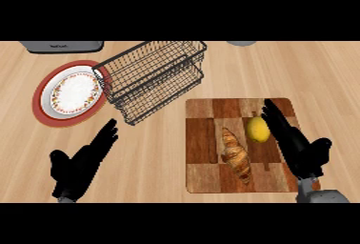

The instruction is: Pick the lemon from the cutting board and place it in the tiered basket

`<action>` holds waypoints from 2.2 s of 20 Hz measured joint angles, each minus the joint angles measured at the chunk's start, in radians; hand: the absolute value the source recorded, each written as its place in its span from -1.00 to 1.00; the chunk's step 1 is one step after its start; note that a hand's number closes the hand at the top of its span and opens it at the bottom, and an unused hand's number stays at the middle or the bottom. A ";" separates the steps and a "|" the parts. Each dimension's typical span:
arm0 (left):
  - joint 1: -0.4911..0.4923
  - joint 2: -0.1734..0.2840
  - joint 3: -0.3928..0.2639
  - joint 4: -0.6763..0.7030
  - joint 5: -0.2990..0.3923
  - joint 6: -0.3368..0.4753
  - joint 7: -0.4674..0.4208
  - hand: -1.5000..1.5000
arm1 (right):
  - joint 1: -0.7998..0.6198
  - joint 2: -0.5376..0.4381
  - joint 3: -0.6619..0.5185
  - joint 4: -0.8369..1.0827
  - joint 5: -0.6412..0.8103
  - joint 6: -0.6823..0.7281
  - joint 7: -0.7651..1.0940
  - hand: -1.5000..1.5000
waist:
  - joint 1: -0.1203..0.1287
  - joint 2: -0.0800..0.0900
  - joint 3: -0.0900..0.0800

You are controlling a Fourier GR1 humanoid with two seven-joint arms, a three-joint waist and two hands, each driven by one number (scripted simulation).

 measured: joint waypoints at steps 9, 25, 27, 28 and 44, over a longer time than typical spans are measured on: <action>-0.071 0.043 0.133 0.023 -0.012 0.049 -0.015 0.00 | -0.092 0.069 -0.129 0.002 0.289 -0.450 -0.011 -1.00 | -0.004 -0.010 -0.011; -0.100 0.067 0.194 0.032 0.017 0.029 0.003 0.00 | -0.034 0.178 -0.115 0.139 1.043 -0.766 0.418 -1.00 | 0.016 -0.018 -0.019; -0.102 0.068 0.194 0.031 0.016 0.026 0.002 0.00 | -0.035 0.179 -0.094 0.149 1.083 -0.655 0.504 -1.00 | 0.022 -0.018 -0.020; -0.104 0.067 0.193 0.031 0.017 0.025 0.003 0.00 | -0.040 0.185 -0.080 0.152 1.099 -0.598 0.549 -1.00 | 0.026 -0.018 -0.020; -0.114 0.046 0.205 0.060 0.011 0.002 -0.010 0.00 | -0.374 0.227 0.050 0.078 1.220 -0.024 1.126 -1.00 | 0.036 -0.015 -0.005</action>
